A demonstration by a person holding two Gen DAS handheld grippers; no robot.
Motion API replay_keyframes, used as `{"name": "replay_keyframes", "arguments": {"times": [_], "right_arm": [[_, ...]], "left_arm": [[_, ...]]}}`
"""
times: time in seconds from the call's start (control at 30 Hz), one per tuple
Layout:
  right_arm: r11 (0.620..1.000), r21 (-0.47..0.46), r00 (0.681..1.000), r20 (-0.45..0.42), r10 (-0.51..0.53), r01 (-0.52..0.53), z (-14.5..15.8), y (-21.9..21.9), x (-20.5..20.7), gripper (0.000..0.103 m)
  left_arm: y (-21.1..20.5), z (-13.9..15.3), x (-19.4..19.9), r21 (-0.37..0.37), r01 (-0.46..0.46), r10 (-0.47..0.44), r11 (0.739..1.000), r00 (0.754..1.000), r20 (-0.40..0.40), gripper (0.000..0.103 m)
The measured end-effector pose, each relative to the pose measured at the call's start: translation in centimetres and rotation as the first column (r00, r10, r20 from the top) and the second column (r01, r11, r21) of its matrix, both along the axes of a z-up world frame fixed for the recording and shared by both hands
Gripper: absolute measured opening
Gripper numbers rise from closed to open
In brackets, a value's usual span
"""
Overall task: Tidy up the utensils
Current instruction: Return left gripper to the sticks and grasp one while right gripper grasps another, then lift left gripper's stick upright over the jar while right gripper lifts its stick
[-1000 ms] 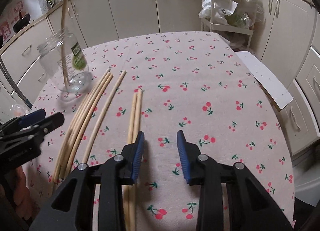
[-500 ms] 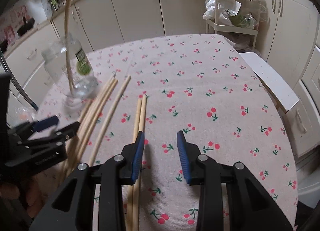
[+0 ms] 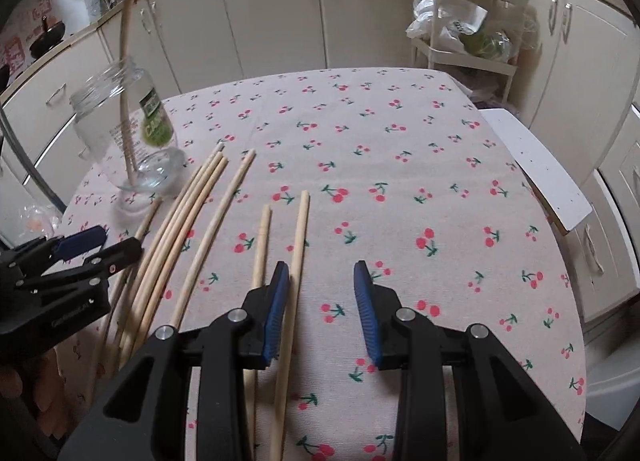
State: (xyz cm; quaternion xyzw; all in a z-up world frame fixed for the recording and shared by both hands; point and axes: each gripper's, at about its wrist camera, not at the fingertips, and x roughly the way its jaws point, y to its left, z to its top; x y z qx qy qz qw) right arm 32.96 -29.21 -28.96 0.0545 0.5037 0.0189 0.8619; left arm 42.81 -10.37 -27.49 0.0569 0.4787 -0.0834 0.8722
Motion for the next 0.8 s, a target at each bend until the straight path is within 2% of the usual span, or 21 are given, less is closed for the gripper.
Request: {"name": "replay_keyframes", "arguments": {"times": [0.07,0.13,0.17,0.23,0.27,0.3,0.5,0.57,0.6,0.67,0.73,0.77,0.8], "right_arm": [[1.000,-0.002,1.000,-0.001,0.008,-0.008,0.0,0.3,0.1,0.034],[1.000,-0.015,1.000,-0.002,0.013,-0.013,-0.1,0.4,0.2,0.033],[1.000,-0.017,1.000,-0.004,0.011,-0.011,-0.1,0.2,0.3,0.029],[1.000,-0.014,1.000,-0.013,0.008,-0.008,0.0,-0.2,0.4,0.019],[1.000,0.000,1.000,-0.024,0.009,-0.009,-0.1,-0.5,0.5,0.010],[1.000,0.010,0.999,-0.031,0.013,-0.012,0.0,-0.6,0.6,0.008],[1.000,0.023,0.998,-0.055,0.007,-0.005,0.2,-1.4,1.8,0.008],[1.000,0.013,0.998,-0.060,0.004,-0.003,0.2,-1.4,2.2,0.016],[1.000,0.008,0.998,-0.067,0.007,-0.007,0.1,-1.4,2.5,0.024],[1.000,-0.012,0.998,-0.067,0.019,-0.020,-0.2,-1.1,2.7,0.027],[0.998,-0.057,0.998,-0.055,0.039,-0.042,-0.3,-0.5,2.6,0.027],[0.995,-0.080,0.998,-0.046,0.048,-0.052,-0.3,-0.2,2.5,0.021],[0.995,-0.078,0.997,-0.040,0.061,-0.064,-0.4,-0.1,2.4,0.011]], "left_arm": [[0.0,0.1,0.2,-0.002,-0.004,0.004,1.000,1.000,-0.002,0.049],[-0.1,0.1,0.3,-0.005,0.002,-0.002,1.000,1.000,-0.006,0.037],[-0.3,0.2,0.3,-0.004,0.008,-0.008,1.000,1.000,-0.009,0.032],[-0.7,0.3,0.1,-0.006,0.026,-0.026,1.000,0.999,-0.020,0.012],[-0.8,0.3,0.1,-0.011,0.032,-0.032,0.999,0.999,-0.025,0.010],[-0.9,0.3,-0.1,-0.021,0.038,-0.039,0.999,0.999,-0.033,0.007],[-0.8,0.5,-0.1,-0.059,0.047,-0.052,0.997,0.996,-0.077,0.007],[-1.0,0.4,0.1,-0.047,0.046,-0.050,0.998,0.996,-0.078,0.007],[-1.1,0.4,0.2,-0.041,0.047,-0.050,0.998,0.996,-0.077,0.008],[-1.6,0.3,0.4,-0.025,0.049,-0.050,0.998,0.996,-0.072,0.011],[-1.8,0.3,0.5,-0.019,0.049,-0.051,0.999,0.996,-0.069,0.014],[-2.0,0.3,0.4,-0.011,0.049,-0.050,0.999,0.997,-0.063,0.014],[-2.1,0.3,0.3,-0.002,0.055,-0.055,0.999,0.997,-0.056,0.013]]}}
